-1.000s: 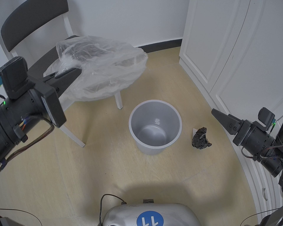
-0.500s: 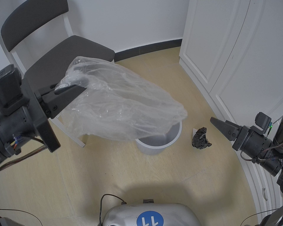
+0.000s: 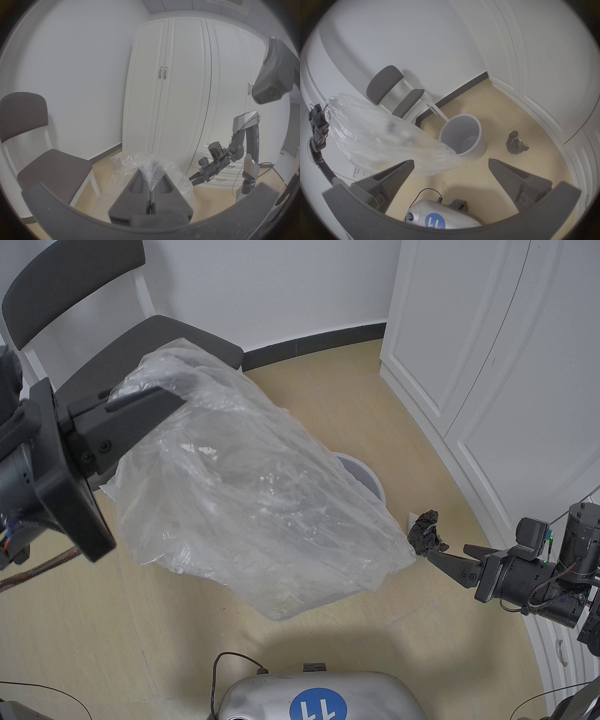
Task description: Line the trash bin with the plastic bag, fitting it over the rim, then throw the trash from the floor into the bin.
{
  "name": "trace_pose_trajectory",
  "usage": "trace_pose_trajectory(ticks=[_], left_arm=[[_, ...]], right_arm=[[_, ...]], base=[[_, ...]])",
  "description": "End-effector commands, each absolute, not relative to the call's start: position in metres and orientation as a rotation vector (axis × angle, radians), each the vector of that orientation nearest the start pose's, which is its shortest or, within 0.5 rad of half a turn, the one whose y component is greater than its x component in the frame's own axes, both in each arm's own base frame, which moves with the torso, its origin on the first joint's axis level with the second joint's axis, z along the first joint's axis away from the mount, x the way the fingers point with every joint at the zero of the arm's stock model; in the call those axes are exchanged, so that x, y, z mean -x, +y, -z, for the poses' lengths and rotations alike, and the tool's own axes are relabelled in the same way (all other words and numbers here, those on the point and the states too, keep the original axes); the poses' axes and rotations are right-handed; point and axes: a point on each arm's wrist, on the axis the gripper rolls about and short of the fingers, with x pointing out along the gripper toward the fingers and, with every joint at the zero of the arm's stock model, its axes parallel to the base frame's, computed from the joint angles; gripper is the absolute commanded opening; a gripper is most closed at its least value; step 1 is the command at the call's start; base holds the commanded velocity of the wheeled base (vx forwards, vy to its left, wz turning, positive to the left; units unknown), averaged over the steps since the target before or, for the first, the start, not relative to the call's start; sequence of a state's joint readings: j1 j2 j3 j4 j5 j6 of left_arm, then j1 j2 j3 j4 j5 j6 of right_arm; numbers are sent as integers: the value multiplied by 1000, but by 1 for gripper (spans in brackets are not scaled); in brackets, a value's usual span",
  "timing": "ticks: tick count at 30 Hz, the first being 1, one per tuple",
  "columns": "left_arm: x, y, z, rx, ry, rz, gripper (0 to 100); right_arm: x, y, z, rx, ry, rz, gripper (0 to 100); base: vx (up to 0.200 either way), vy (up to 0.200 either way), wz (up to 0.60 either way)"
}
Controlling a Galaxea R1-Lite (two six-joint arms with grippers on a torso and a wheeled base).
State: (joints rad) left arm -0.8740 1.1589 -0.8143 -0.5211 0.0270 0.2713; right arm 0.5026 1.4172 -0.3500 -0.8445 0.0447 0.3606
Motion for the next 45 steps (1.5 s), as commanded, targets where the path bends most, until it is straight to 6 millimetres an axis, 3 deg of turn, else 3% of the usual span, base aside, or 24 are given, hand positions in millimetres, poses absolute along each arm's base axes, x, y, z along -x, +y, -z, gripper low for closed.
trace_pose_trajectory(ticks=[1,18,24,29,36,45], left_arm=[[-104,-130,-310,-161,-297,838,0],[-94,-128,-304,-165,-287,883,0],[-92,-127,-303,-160,-289,889,0],[-92,-127,-305,-154,-300,898,0],[-91,-131,-308,-149,-306,913,0],[-91,-133,-310,-145,-313,919,0]], right_arm=[[-183,102,-154,-304,329,-498,100],[-225,126,-166,-419,260,-527,100],[-250,133,-154,-421,273,-527,100],[-259,136,-141,-420,296,-550,100],[-285,128,-123,-438,294,-563,100],[-294,136,-109,-489,305,-615,100]], base=[[0,0,0],[0,0,0],[0,0,0],[0,0,0],[0,0,0],[0,0,0]])
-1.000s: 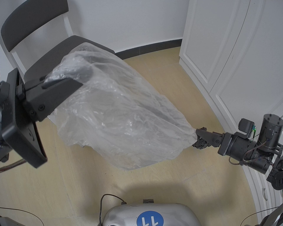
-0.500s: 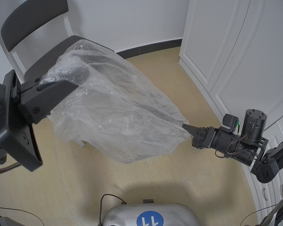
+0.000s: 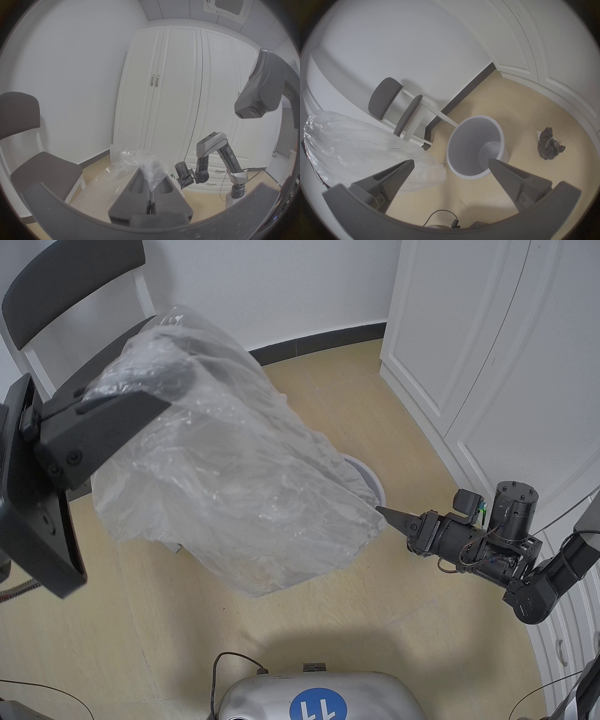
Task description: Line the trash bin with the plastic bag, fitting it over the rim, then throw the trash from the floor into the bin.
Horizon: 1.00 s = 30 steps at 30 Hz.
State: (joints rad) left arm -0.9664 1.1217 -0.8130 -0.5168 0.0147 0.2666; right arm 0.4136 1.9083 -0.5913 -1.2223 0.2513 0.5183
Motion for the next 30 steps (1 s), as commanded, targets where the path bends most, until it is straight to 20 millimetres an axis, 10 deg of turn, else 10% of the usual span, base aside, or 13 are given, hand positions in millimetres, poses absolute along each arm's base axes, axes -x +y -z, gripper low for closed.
trace_pose_trajectory(ticks=[1,30], left_arm=[[-91,-133,-311,-144,-315,919,0],[-84,-135,-308,-139,-316,965,0]], right_arm=[[-293,136,-109,-489,301,-618,100],[-232,151,-157,-519,210,-793,100]], base=[[0,0,0],[0,0,0]])
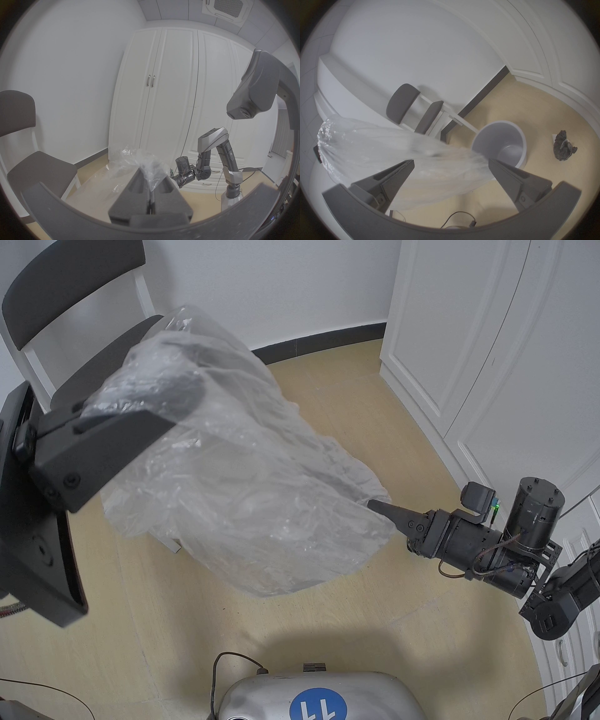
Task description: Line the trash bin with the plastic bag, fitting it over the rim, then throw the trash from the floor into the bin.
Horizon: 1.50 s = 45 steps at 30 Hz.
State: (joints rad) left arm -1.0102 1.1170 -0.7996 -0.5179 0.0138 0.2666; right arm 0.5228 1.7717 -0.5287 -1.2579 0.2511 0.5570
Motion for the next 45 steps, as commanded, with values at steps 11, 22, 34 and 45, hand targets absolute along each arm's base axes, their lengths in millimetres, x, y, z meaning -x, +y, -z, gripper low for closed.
trace_pose_trajectory(ticks=[11,22,34,45], left_arm=[[-83,-136,-334,-100,-400,998,0],[-79,-132,-336,-89,-414,1005,0],[-79,-132,-336,-88,-415,1006,0],[-81,-131,-313,-95,-322,1002,0]], right_arm=[[-246,156,-121,-451,328,-768,100],[-259,158,-120,-474,314,-756,100],[-260,159,-119,-513,300,-761,100],[-262,158,-128,-524,256,-754,0]], base=[[0,0,0],[0,0,0],[0,0,0],[0,0,0]])
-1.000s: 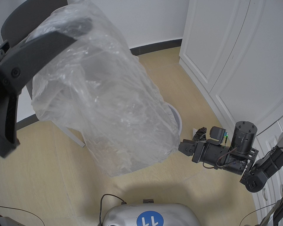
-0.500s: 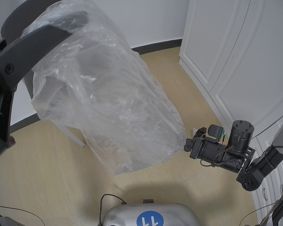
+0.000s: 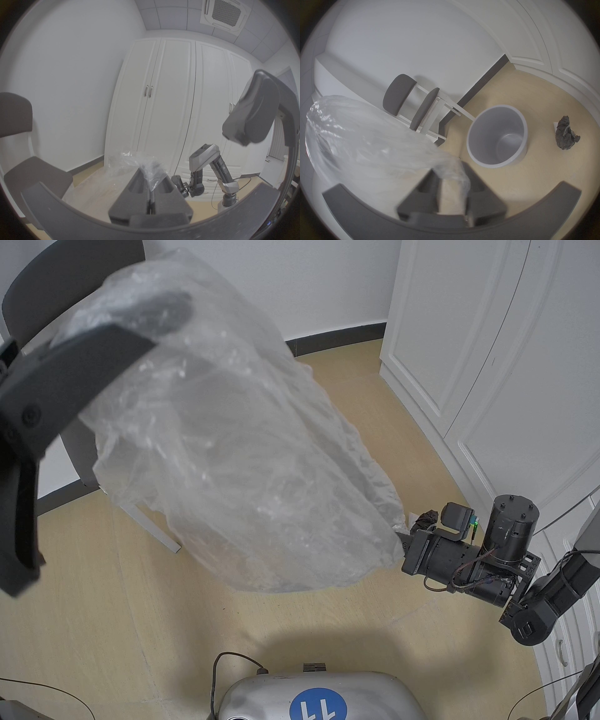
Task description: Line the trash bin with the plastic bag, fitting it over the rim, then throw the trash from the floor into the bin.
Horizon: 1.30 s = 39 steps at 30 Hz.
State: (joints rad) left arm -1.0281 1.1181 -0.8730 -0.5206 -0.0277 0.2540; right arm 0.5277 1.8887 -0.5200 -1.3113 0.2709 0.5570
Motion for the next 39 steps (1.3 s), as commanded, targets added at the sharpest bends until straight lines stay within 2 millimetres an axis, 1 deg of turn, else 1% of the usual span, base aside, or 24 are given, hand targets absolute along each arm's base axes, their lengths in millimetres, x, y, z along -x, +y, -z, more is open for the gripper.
trace_pose_trajectory(ticks=[1,2,3,5,6,10,13,15,16,17,20,22,24,25,26,27,30,31,35,36,37,39], left_arm=[[-81,-131,-313,-95,-322,1002,0],[-83,-127,-301,-90,-262,980,0],[-91,-124,-289,-96,-209,927,0],[-93,-123,-286,-99,-195,911,0],[-104,-120,-272,-129,-132,850,0],[-134,-119,-247,-194,33,721,0],[-146,-121,-238,-231,127,653,0],[-147,-121,-238,-234,133,649,0],[-157,-128,-224,-288,254,604,0],[-161,-131,-219,-304,288,598,0],[-175,-142,-205,-330,347,593,0],[-191,-153,-195,-351,387,579,0],[-207,-159,-184,-374,404,523,0],[-212,-162,-183,-376,399,500,0],[-213,-162,-182,-377,400,495,0],[-222,-166,-177,-375,380,445,0],[-229,-164,-174,-369,362,409,0],[-230,-164,-174,-368,360,407,0],[-238,-152,-172,-353,369,362,0],[-238,-152,-172,-353,369,362,0],[-242,-143,-168,-351,388,334,0],[-245,-138,-164,-346,406,329,0]], right_arm=[[-262,158,-128,-524,256,-754,0],[-268,153,-133,-530,223,-728,0],[-271,149,-137,-534,200,-699,0],[-271,148,-139,-533,195,-692,0],[-274,145,-141,-537,183,-667,0],[-282,133,-147,-536,171,-612,0],[-286,125,-152,-526,179,-576,0],[-286,125,-152,-526,180,-574,0],[-290,117,-158,-515,180,-528,0],[-292,116,-158,-507,178,-513,0],[-296,111,-158,-464,162,-462,0],[-297,110,-157,-434,156,-440,0],[-298,106,-155,-378,154,-411,0],[-299,103,-154,-349,149,-394,0],[-299,102,-154,-344,151,-389,0],[-299,94,-151,-266,148,-342,0],[-297,84,-145,-189,164,-302,0],[-297,83,-145,-186,165,-301,0],[-296,64,-132,-31,212,-247,0],[-296,64,-132,-31,212,-247,0],[-296,58,-129,4,225,-231,0],[-295,56,-127,13,232,-226,0]], base=[[0,0,0],[0,0,0],[0,0,0],[0,0,0],[0,0,0],[0,0,0],[0,0,0],[0,0,0],[0,0,0],[0,0,0],[0,0,0],[0,0,0],[0,0,0],[0,0,0],[0,0,0],[0,0,0],[0,0,0],[0,0,0],[0,0,0],[0,0,0],[0,0,0],[0,0,0]])
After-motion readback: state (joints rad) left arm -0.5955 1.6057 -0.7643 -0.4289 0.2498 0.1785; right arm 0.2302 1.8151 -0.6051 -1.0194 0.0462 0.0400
